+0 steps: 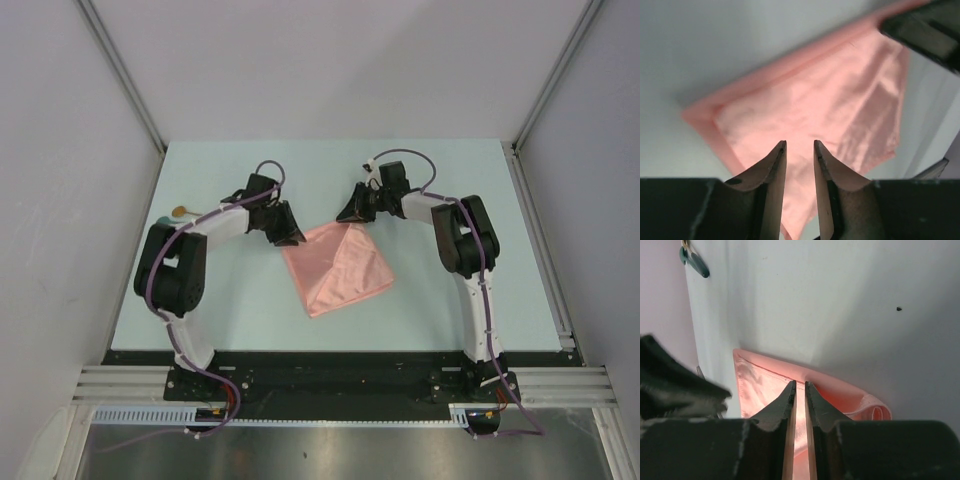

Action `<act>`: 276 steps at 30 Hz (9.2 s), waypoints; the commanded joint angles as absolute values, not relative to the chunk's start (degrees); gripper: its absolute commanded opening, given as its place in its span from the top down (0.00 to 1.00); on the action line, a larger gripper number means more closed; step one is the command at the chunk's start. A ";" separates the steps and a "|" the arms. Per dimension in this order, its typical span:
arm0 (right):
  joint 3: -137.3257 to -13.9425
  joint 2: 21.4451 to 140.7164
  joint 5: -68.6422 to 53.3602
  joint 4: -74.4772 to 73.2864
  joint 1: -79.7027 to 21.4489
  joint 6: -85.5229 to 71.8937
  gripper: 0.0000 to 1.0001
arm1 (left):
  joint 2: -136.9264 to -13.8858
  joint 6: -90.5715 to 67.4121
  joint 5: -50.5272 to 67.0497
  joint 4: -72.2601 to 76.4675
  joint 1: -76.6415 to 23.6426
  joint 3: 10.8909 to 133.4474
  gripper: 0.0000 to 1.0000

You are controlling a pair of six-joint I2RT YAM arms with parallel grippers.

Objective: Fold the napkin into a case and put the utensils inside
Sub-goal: Turn over the upper triangle folded napkin at the center of the board.

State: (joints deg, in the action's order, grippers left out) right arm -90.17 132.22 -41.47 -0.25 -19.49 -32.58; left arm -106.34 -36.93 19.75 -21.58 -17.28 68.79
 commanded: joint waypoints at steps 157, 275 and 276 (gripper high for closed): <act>-84.90 114.08 5.09 -37.09 -62.05 -13.18 0.72 | -111.97 -34.01 12.30 -27.60 -13.01 71.72 0.82; -74.71 101.95 -13.18 -21.89 -53.53 -18.19 1.00 | -112.67 -38.93 16.61 -26.37 -12.48 71.45 0.46; -74.79 101.87 -13.18 -21.88 -53.44 -18.28 1.00 | -112.85 -39.02 16.79 -26.28 -12.48 71.63 0.47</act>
State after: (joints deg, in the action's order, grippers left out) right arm -74.85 104.84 -12.16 -24.10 -53.84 -17.98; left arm -110.43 -38.22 18.63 -27.07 -12.82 70.63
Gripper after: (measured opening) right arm 0.017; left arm 0.540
